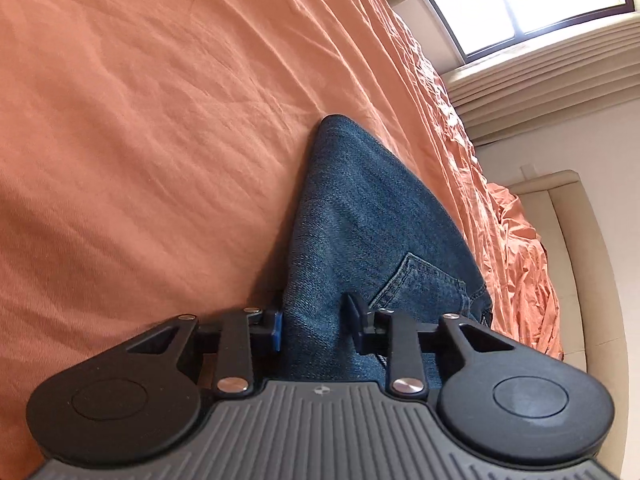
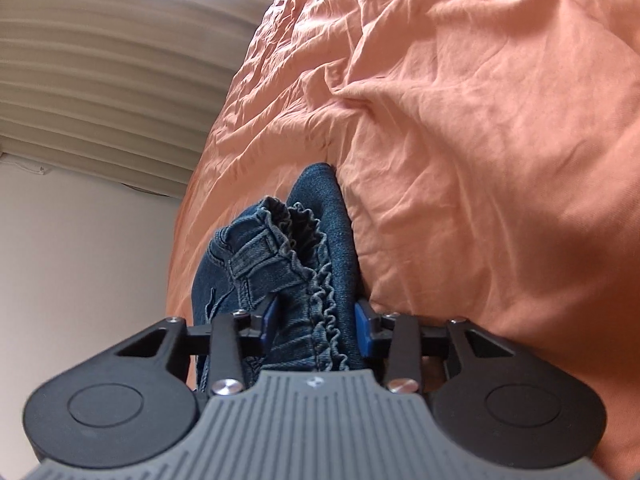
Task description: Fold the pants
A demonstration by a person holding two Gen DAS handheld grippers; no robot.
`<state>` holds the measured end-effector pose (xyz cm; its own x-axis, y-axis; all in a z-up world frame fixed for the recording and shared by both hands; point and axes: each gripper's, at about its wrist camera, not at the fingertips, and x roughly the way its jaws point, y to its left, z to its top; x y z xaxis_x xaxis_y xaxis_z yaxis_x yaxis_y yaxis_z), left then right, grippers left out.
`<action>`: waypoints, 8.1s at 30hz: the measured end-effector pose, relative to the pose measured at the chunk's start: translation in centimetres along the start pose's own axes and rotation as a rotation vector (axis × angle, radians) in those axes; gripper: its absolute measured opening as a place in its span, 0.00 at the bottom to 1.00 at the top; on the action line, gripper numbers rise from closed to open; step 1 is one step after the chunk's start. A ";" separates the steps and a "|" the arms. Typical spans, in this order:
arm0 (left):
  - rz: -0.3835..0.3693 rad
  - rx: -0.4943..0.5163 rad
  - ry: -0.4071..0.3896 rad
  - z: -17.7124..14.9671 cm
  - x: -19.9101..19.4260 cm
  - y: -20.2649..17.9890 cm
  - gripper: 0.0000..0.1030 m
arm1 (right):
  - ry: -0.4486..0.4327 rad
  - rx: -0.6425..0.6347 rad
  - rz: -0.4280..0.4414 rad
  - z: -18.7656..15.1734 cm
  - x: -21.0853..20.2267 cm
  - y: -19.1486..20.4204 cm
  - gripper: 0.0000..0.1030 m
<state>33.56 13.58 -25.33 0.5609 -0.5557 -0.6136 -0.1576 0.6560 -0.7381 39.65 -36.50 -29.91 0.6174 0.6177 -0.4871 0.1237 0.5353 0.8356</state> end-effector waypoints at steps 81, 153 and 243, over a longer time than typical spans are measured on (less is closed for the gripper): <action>0.625 0.611 -0.026 -0.7 -22.9 9.5 0.14 | 0.173 -1.082 -0.332 -29.8 20.1 29.0 0.27; 0.745 0.598 -0.513 -24.1 -31.8 -8.1 0.95 | -0.274 -0.939 -0.291 -42.6 -7.4 30.7 0.78; 0.719 0.673 -0.518 -24.4 -32.1 -9.6 0.95 | -0.257 -0.893 -0.284 -42.6 -8.0 30.3 0.78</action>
<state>-2.75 12.63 -5.35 0.8122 0.2427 -0.5306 -0.1976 0.9701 0.1412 5.39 -0.69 -11.50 0.8198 0.3095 -0.4818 -0.2751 0.9508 0.1428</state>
